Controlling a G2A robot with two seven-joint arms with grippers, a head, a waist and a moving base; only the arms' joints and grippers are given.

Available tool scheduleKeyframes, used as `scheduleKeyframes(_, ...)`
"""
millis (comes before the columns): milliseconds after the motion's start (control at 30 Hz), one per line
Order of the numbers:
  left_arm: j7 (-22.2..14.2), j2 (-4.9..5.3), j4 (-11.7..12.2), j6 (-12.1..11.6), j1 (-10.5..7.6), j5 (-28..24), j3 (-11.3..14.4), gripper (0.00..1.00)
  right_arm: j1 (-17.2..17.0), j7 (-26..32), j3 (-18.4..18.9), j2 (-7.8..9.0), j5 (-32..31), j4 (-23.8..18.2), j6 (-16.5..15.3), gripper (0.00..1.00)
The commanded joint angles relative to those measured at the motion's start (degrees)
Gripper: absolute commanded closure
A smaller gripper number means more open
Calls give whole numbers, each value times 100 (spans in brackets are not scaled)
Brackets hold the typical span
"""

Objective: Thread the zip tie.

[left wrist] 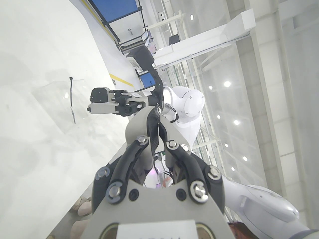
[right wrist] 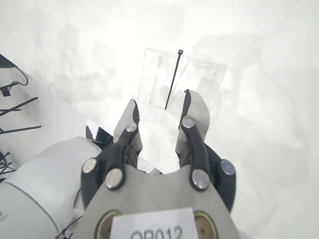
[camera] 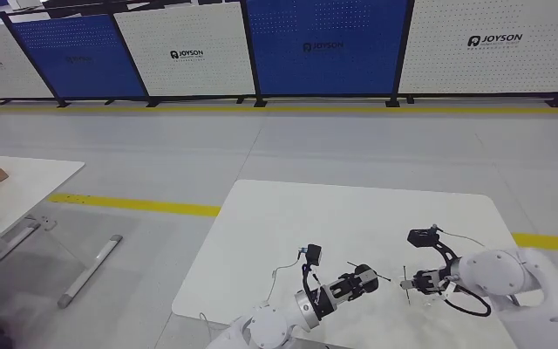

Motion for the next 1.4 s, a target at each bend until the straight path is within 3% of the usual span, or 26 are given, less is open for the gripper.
scheduleKeyframes(0,0,0,0,0,0,0,0,100,124,12,-138,-42,-29,137,88,62)
scheduleKeyframes(333,0,0,0,0,0,0,0,100,449,-4,-534,-181,-122,520,392,64)
scheduleKeyframes(533,0,0,0,0,0,0,0,100,617,-24,-749,-268,-158,712,509,72)
scheduleKeyframes(900,0,0,0,0,0,0,0,100,830,2,-1027,-394,-270,971,736,70)
scheduleKeyframes(1100,0,0,0,0,0,0,0,100,913,15,-1153,-458,-295,1110,787,85)
scheduleKeyframes(1367,0,0,0,0,0,0,0,100,1020,43,-1258,-528,-298,1275,800,81)
